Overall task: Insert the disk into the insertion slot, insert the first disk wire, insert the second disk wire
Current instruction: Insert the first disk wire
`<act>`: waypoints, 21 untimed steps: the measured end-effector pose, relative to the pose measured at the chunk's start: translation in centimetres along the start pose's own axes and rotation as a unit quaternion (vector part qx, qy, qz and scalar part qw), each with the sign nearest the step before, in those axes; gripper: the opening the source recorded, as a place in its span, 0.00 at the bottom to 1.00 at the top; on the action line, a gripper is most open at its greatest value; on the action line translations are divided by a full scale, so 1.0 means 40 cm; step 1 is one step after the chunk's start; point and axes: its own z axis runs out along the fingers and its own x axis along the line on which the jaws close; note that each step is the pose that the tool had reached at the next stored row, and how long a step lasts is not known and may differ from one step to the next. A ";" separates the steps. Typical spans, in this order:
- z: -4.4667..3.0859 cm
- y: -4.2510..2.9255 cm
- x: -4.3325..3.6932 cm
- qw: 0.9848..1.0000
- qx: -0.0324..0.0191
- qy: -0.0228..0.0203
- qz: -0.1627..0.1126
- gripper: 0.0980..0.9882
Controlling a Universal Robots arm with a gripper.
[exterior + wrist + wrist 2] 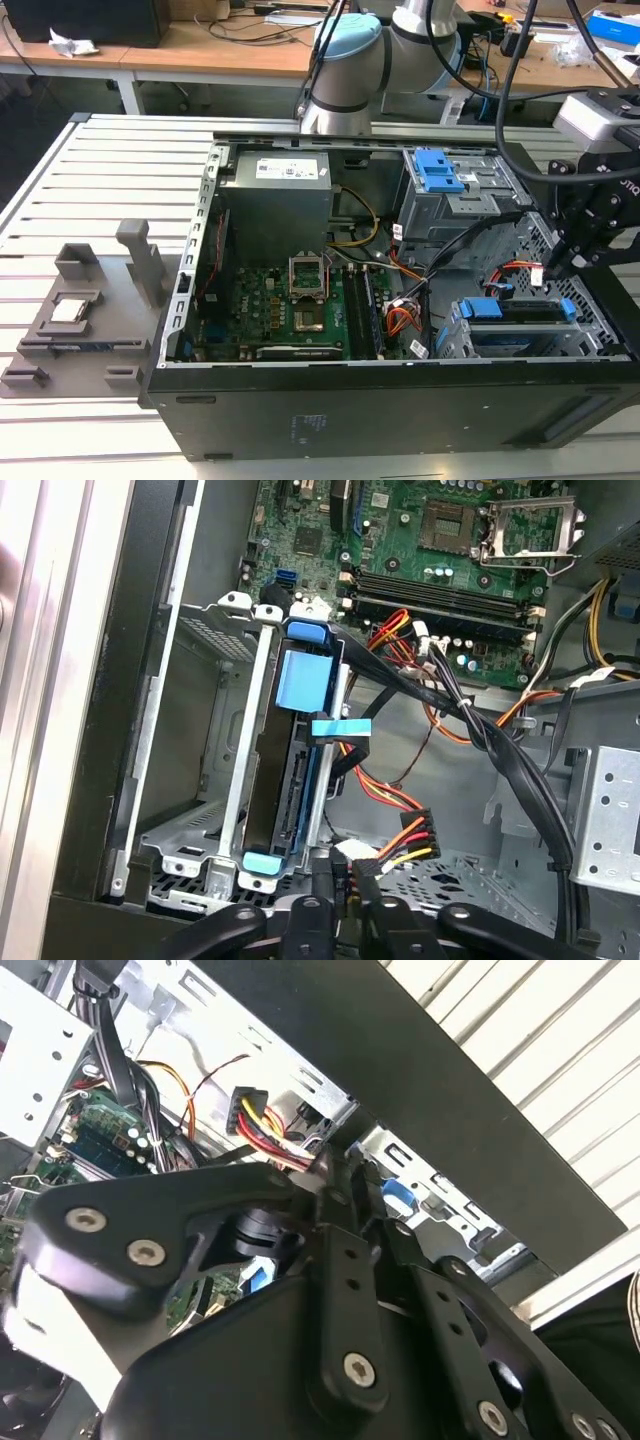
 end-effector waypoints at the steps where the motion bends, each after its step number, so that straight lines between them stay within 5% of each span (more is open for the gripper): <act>1: 0.000 0.000 0.000 1.000 0.000 0.000 0.000 0.08; 7: 0.000 -0.001 0.000 1.000 0.000 0.000 0.000 0.08; 13: 0.003 0.046 -0.006 1.000 0.000 0.000 0.000 0.08; 18: 0.011 0.069 0.043 1.000 0.000 0.000 0.000 0.08; 21: 0.012 0.070 0.050 1.000 0.000 0.000 0.000 0.08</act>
